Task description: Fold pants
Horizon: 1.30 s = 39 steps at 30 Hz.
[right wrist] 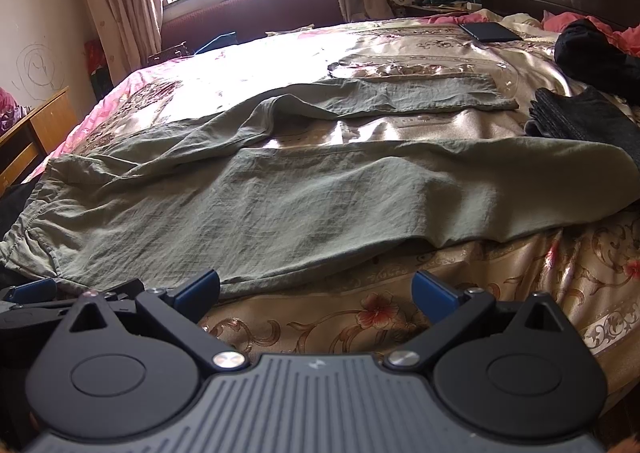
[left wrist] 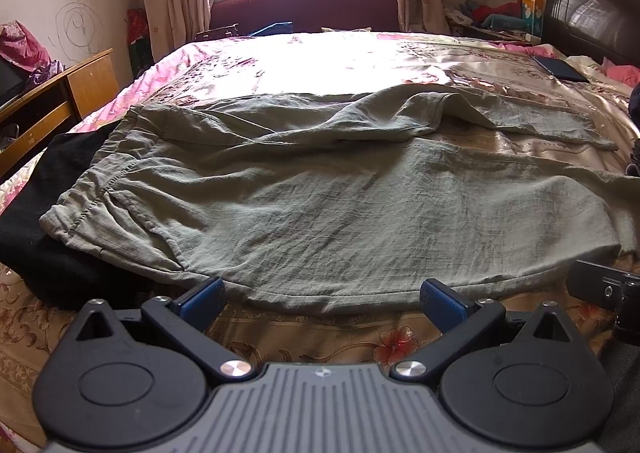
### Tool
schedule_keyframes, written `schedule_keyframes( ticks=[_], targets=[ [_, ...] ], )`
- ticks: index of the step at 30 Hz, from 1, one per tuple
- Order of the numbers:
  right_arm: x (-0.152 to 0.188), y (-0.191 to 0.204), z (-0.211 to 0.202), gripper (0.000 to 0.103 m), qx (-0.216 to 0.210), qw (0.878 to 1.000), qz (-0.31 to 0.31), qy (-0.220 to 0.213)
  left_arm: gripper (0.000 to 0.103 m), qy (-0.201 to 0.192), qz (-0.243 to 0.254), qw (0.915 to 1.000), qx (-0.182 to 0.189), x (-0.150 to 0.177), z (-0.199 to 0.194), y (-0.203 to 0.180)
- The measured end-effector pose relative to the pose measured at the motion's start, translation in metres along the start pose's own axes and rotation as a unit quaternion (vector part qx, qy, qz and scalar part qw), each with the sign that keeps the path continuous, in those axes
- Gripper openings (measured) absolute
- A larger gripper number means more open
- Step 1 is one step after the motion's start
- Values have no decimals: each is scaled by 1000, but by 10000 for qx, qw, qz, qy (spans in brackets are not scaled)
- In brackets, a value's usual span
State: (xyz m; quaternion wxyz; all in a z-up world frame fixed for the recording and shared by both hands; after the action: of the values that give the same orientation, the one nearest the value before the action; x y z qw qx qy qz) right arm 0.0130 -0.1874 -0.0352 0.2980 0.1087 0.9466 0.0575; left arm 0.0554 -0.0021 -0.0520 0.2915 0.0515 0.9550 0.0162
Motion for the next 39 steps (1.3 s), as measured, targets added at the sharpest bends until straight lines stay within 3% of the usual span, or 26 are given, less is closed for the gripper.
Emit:
schedule_keyframes(
  ticks=[39],
  targets=[
    [1,0,4,101,-13,10000,11,53,103,77,31,9999,59,3,2,-2]
  ],
)
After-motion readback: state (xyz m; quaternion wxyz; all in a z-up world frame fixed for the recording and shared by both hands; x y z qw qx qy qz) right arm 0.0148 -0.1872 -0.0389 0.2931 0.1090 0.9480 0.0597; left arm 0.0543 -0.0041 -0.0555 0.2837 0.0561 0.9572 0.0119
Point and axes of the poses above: each gripper's, at about its wrist camera, not at the fingertips, and z roughly the way its jaws point, y to its left, x to its underside, the point moved 7 cm from there along z, roughly the way its jaws point, and after that the axes turned 15 degrees about y, right-handed, at the moved point
